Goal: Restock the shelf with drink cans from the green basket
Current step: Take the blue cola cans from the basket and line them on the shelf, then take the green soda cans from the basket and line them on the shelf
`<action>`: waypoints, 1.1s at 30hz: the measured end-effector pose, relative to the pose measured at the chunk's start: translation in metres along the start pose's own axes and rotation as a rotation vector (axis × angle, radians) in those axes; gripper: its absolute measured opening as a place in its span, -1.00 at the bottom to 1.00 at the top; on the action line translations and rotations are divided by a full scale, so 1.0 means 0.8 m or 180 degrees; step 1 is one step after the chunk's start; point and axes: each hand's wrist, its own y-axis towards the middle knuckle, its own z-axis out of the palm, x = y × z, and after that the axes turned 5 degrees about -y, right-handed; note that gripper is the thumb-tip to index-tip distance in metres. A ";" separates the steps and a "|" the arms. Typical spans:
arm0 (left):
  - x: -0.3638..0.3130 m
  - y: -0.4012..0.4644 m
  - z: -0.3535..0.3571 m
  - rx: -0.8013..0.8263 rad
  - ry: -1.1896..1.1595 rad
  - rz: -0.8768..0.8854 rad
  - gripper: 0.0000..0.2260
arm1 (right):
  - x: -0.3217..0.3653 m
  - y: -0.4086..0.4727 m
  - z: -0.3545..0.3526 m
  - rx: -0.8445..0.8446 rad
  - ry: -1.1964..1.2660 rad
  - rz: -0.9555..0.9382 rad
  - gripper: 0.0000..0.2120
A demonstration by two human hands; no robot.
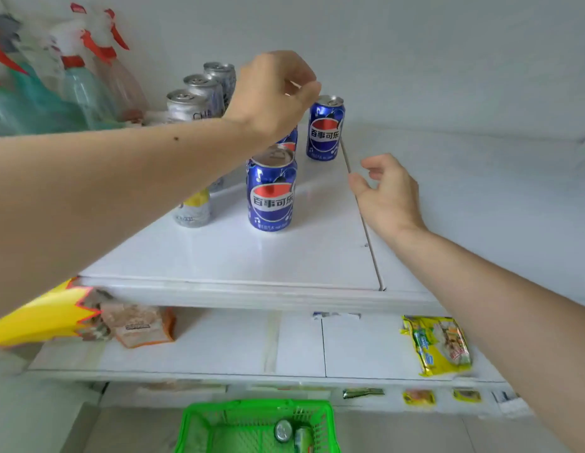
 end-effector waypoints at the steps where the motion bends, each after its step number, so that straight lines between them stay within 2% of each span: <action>1: -0.002 -0.017 -0.006 -0.0098 -0.0037 0.0007 -0.84 | 0.002 -0.016 -0.003 0.0001 -0.0001 -0.0014 -0.66; 7: 0.002 -0.138 -0.036 -0.0503 -0.0161 -0.0009 -0.82 | 0.018 -0.124 -0.001 -0.0043 -0.0041 -0.0326 -0.66; 10: 0.019 -0.201 -0.063 -0.0528 -0.0062 -0.0025 -0.81 | 0.030 -0.179 0.017 -0.0073 0.0075 -0.0612 -0.68; 15: 0.068 -0.301 -0.117 -0.0552 0.0025 -0.0414 -0.81 | 0.056 -0.264 0.076 -0.0140 0.0338 -0.1130 -0.68; 21: 0.153 -0.402 -0.155 -0.0533 0.0163 -0.0890 -0.82 | 0.059 -0.346 0.165 0.0047 0.0444 -0.1143 -0.72; 27: 0.246 -0.510 -0.118 -0.0148 0.0140 -0.1321 -0.84 | -0.021 -0.442 0.253 0.0361 0.0171 -0.0817 -0.72; 33: 0.327 -0.614 -0.023 0.0377 0.0168 -0.1613 -0.84 | -0.164 -0.510 0.324 0.0626 -0.0118 -0.0315 -0.74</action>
